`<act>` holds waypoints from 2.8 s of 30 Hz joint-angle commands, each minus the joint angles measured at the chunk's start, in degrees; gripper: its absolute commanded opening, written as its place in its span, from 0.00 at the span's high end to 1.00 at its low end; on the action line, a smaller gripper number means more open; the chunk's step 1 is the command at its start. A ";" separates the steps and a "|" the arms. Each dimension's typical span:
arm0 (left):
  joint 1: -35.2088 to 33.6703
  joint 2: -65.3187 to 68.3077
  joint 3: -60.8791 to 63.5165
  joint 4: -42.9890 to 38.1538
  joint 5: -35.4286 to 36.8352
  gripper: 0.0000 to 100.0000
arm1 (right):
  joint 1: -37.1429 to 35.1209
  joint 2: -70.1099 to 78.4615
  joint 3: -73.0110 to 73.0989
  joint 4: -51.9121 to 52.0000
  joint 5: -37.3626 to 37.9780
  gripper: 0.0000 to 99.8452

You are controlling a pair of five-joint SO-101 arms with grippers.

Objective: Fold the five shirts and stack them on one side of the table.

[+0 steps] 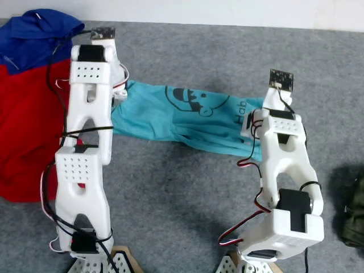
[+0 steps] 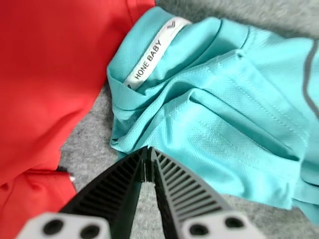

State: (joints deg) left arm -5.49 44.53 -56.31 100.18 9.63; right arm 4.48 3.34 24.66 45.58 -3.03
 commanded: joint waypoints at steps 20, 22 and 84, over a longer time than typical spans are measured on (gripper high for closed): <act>0.75 -5.23 0.84 0.70 7.21 0.99 | 1.54 5.14 -8.84 2.51 -7.03 0.76; 0.75 -5.23 0.84 0.70 7.21 0.99 | 1.54 9.36 -12.70 4.79 -7.03 0.76; -4.88 -0.48 0.84 -2.20 7.47 0.99 | -24.57 30.73 -85.58 46.11 3.87 0.99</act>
State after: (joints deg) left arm -9.27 44.53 -54.81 98.59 16.66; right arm -16.18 35.16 -58.51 94.55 0.66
